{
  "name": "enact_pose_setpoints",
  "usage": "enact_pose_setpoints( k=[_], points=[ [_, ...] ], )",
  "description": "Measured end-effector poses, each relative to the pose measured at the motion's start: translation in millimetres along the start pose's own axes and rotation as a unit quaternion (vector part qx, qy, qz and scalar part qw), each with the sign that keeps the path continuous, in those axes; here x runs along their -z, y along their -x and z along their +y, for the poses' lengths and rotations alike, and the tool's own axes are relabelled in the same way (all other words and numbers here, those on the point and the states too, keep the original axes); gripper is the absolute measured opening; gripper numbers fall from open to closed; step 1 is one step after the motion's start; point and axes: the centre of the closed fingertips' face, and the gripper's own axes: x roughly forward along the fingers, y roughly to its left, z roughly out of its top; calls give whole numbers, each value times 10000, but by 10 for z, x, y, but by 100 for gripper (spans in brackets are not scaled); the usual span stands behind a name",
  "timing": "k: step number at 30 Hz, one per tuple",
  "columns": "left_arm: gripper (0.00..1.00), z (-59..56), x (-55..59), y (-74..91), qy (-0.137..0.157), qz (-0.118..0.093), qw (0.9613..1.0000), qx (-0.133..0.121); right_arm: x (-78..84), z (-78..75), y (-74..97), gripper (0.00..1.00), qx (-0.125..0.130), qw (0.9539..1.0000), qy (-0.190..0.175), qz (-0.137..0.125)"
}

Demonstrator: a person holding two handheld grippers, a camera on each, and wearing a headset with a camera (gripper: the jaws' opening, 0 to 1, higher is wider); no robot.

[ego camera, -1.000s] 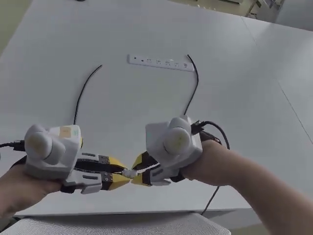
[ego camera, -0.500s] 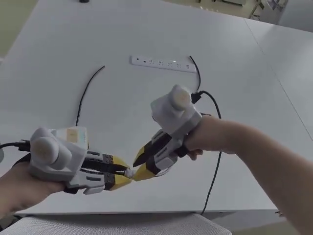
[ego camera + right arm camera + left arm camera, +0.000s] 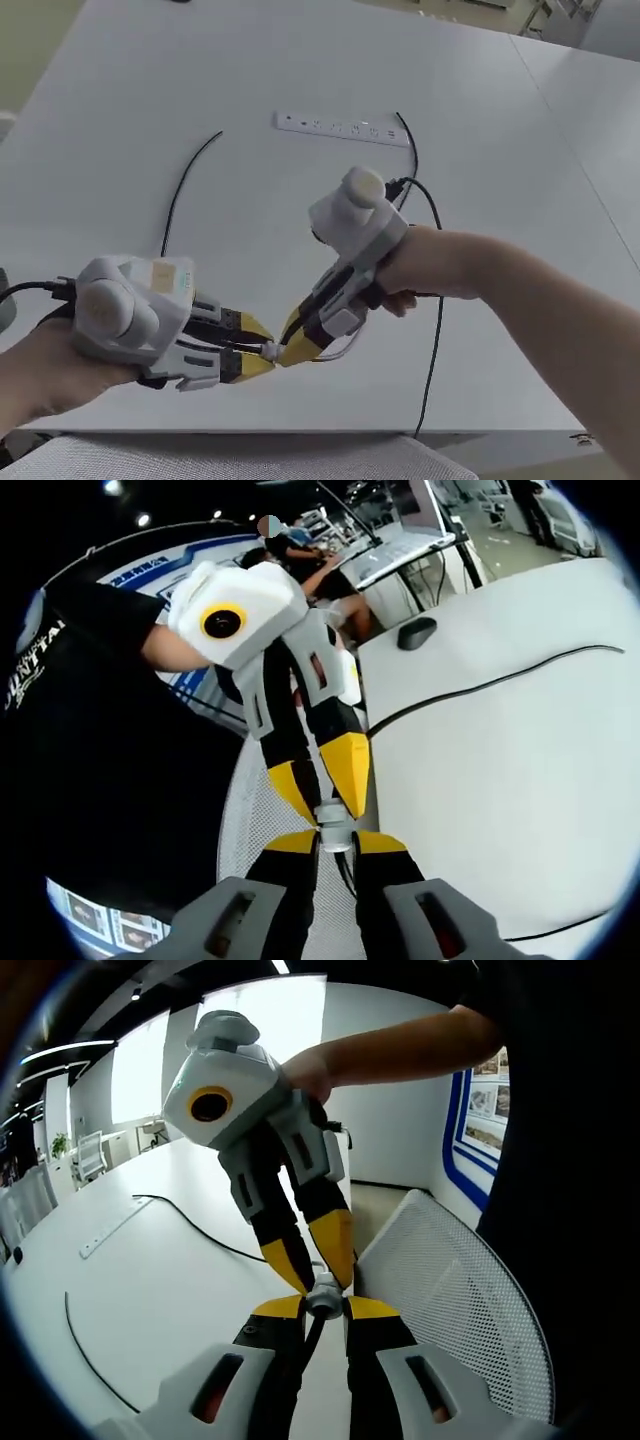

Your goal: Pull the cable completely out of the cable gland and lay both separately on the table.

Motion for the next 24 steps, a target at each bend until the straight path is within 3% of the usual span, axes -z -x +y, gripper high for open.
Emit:
enact_pose_setpoints(
  k=[9,15,20,24],
  points=[
    [15,-2,29,-17,-143,118,9998,23,16,3,-21,7,-100,9999,95,50],
    [15,13,39,-10,-85,91,9999,-24,7,-13,-37,5,273,9984,436,234],
    [15,58,92,-26,224,104,9996,-107,14,-67,-45,5,645,9954,673,228],
    [15,80,62,-11,545,26,9984,-123,-5,-72,-18,5,968,9915,837,232]
  ],
)
